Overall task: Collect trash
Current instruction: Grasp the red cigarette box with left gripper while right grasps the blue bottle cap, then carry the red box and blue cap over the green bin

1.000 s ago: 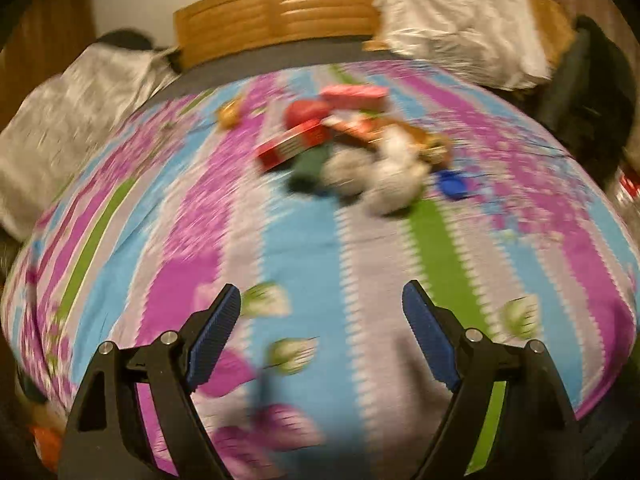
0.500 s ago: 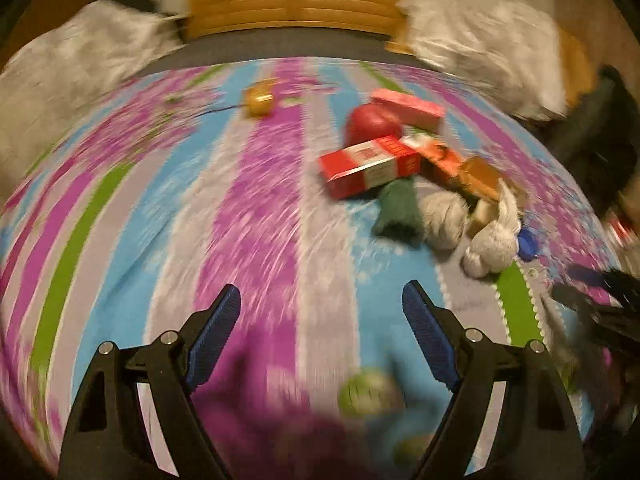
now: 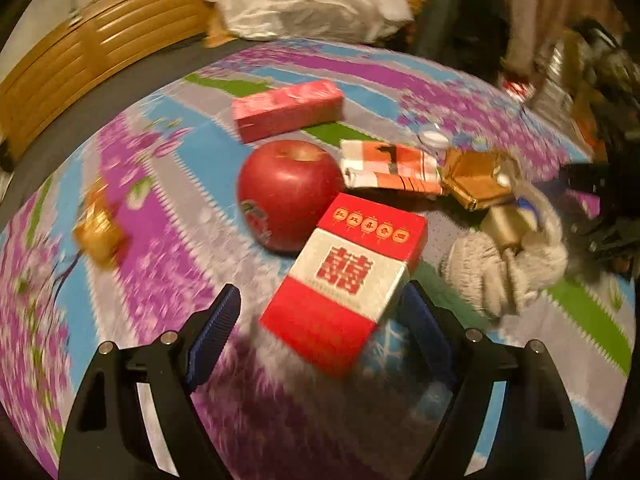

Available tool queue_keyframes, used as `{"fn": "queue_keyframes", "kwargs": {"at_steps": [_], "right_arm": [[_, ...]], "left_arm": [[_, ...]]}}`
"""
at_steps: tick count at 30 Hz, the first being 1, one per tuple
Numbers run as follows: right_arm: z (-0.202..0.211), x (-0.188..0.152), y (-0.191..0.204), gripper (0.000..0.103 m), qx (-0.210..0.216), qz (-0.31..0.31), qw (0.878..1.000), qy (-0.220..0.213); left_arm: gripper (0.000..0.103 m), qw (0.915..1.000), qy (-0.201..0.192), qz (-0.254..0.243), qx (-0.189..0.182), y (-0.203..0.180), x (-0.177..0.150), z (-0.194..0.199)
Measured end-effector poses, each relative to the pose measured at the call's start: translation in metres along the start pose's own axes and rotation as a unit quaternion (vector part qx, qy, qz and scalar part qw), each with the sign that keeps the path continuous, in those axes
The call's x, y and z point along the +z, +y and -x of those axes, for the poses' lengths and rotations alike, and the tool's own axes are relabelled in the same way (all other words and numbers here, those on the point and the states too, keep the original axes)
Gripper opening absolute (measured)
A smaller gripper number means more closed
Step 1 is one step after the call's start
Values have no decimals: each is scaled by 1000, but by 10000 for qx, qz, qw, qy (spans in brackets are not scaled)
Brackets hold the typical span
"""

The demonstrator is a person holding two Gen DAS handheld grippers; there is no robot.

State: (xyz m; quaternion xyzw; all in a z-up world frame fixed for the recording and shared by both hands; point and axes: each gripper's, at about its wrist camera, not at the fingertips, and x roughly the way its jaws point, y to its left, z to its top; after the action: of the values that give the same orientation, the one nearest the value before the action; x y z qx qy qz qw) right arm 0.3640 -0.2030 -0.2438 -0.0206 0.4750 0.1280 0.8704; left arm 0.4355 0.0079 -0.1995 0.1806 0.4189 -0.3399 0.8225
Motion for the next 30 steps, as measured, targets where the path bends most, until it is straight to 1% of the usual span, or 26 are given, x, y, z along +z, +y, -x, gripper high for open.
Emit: {"fn": "queue_keyframes", "kwargs": {"at_steps": [1,3,4,6,9,13,15,17,18,19,21,22,24,25,26,27,28,30], "right_arm": [[1,-1,1,61,-36,22,10000,-24],[1,-2,4,58,-110,66,9999,-77],[1,-4,6,56,-138,95,9998,-95],[1,-5,8,41,-163,139,9997,-134],[6,-8,8,41,-141,74,9997,-182],[24,-18,7,41,-42,-186,9995,-245],[42,-26,7,41,43,-342,9988,-346],[61,-35,10,41,62,-421,9982,-416],[69,-39,12,41,67,-428,9981,-432],[80,-44,16,41,101,-424,9980,-465],[96,-52,22,41,124,-403,9979,-500],[106,-56,26,41,142,-397,9978,-510],[125,-64,37,41,238,-403,9974,-555],[133,-67,42,41,286,-389,9971,-585],[145,-71,50,41,350,-358,9967,-634],[151,-72,56,41,388,-333,9966,-651],[160,-76,64,41,463,-277,9964,-658],[169,-81,78,41,456,-148,9967,-651]], "left_arm": [[80,9999,44,-102,-99,-2,1,-8],[80,9998,55,-150,-151,-3,0,-14],[77,9997,72,-157,-162,-6,0,-18],[74,9998,51,-112,-179,-9,-2,-21],[69,9998,-38,123,-165,-9,-8,-13],[67,9989,-111,459,-23,-13,-30,11],[67,9977,-103,674,20,-15,-44,27],[65,9947,-80,1029,43,-21,-64,50],[64,9938,-89,1102,75,-23,-69,57],[63,9923,-97,1227,168,-31,-81,71],[63,9908,-108,1310,317,-43,-93,87],[63,9894,-124,1377,451,-52,-100,97],[60,9852,-168,1604,584,-69,-110,114],[37,9827,-220,1715,668,-79,-114,123],[25,9807,-228,1815,696,-88,-116,129],[21,9778,-183,1967,693,-95,-119,133],[21,9750,-171,2072,791,-105,-120,137],[21,9737,-150,1992,1093,-121,-124,141]]}}
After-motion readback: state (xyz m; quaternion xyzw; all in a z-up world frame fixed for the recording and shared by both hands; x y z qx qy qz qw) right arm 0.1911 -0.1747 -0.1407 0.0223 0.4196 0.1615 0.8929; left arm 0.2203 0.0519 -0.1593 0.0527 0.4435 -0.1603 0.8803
